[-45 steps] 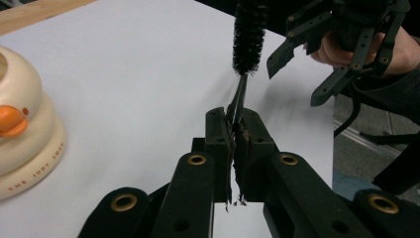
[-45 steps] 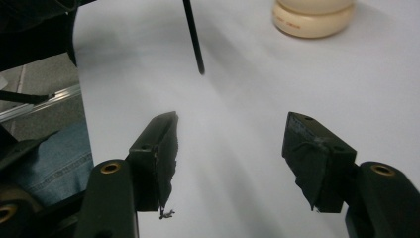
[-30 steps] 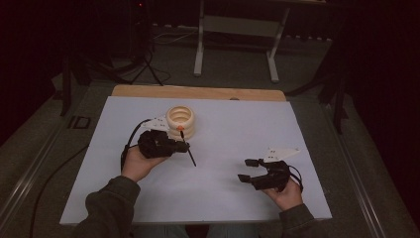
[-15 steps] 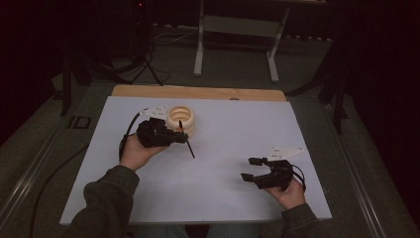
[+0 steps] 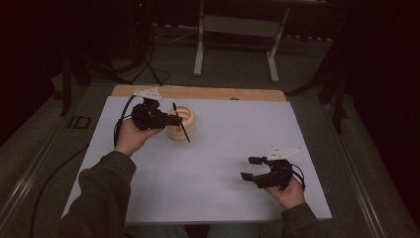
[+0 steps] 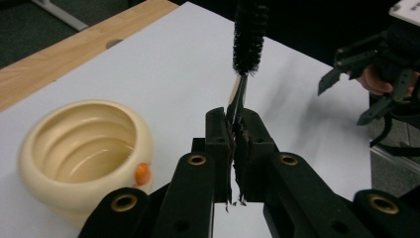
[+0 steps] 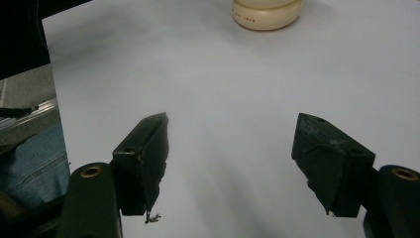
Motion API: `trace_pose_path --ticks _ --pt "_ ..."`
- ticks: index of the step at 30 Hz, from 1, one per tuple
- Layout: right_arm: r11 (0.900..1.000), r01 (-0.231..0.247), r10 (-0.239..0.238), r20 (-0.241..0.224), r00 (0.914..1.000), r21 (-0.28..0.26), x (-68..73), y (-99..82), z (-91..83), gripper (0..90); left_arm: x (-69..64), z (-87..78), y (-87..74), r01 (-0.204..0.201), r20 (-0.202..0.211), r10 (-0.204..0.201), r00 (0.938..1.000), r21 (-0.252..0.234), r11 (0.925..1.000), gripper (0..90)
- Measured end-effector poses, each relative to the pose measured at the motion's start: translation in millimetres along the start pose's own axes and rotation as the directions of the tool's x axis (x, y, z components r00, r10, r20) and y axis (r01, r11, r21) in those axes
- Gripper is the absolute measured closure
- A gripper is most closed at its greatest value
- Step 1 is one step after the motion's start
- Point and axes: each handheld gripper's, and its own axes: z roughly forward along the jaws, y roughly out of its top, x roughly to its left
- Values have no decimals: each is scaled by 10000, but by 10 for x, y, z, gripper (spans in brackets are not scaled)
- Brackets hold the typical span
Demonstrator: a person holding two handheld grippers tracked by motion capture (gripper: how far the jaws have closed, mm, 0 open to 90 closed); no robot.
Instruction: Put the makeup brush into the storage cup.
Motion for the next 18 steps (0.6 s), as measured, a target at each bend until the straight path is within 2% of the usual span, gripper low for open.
trace_pose_path --ticks 5,14,18 --pt "10000 -49 49 22 10000 2 -20 2 0 295 74 -18 108 22 -182 -20 9998 74 10000 856" --pt "10000 -57 58 45 10000 -32 -29 18 0 294 219 -56 207 332 -519 -327 9981 79 9994 856" --pt "9999 -76 76 61 10000 -113 -37 26 -13 294 293 -116 278 536 -727 -546 9959 -146 9985 856"
